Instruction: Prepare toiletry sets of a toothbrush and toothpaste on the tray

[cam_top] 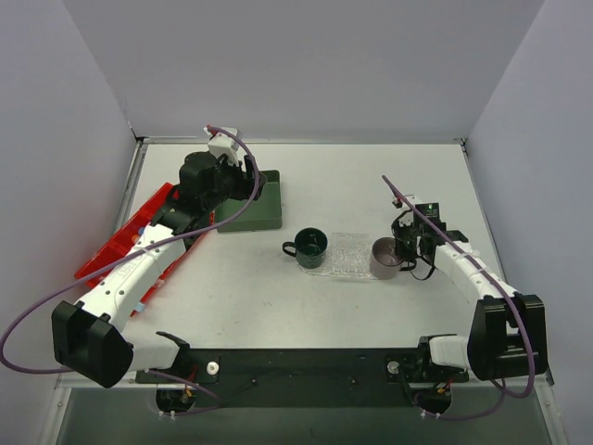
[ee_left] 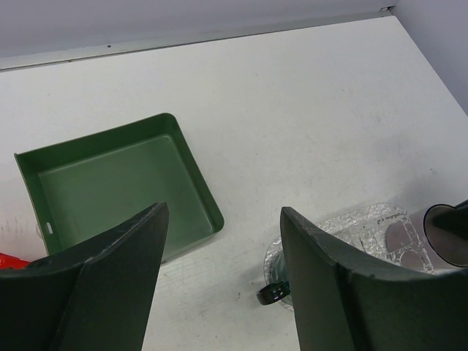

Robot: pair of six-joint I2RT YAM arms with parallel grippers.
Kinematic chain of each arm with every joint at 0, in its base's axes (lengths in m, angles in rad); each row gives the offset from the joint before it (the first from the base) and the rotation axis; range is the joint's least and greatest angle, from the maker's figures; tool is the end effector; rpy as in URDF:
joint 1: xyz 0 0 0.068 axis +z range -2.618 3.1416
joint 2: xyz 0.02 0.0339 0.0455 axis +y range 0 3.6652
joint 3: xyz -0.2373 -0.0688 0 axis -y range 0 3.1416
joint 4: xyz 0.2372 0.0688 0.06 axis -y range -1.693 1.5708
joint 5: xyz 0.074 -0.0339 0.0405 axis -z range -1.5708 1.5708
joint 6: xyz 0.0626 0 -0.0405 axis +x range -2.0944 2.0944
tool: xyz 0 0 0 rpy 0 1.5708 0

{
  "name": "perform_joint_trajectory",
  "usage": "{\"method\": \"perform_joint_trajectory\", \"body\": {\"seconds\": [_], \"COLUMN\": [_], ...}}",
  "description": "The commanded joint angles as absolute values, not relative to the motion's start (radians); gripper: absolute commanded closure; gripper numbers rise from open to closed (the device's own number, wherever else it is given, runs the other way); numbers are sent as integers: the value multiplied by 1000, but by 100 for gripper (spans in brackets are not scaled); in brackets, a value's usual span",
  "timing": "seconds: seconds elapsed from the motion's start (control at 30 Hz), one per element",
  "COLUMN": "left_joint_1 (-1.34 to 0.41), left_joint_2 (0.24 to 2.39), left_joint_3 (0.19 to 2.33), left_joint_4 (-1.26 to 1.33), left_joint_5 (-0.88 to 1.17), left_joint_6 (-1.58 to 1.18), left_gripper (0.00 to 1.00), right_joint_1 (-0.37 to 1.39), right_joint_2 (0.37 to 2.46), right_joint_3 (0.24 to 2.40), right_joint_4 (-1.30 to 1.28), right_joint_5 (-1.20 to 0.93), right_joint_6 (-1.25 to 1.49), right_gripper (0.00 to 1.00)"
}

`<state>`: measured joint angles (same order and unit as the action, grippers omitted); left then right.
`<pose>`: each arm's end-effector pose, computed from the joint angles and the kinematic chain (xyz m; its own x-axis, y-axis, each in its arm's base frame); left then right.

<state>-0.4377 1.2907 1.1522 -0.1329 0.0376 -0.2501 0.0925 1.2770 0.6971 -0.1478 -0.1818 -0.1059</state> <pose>0.2971 -0.1417 0.3316 -0.3482 -0.1101 -0.9309 0.3821 0.8902 -0.2482 0.2816 0.0375 0.1707 -0.6348 -0.1633 -0.7552 -0.2940 0.9549 0.0407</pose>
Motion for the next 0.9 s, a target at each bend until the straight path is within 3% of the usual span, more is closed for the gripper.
{"method": "perform_joint_trajectory", "body": {"seconds": [0.0,0.4,0.6,0.87], "left_joint_1": [-433,-433,-433,-433], "left_joint_2": [1290,1292,1296,1296], "left_joint_3": [1154,1152,1154,1154], "left_joint_4": [-117,-115,-115,-117], "left_joint_5": [37,38,40,44], "left_joint_6": [-238,-236,-236,-239], "left_gripper": [27,27,28,28], "right_joint_1": [101,112,121,129], "right_joint_2": [1298,1350,1351,1348], "right_joint_3": [712,735,747,781], "right_joint_4": [-87,-81,-100,-135], "right_joint_5": [-199,-176,-137,-77], "right_joint_6": [-150,-206,-204,-157], "right_gripper": [100,100,90,68]}}
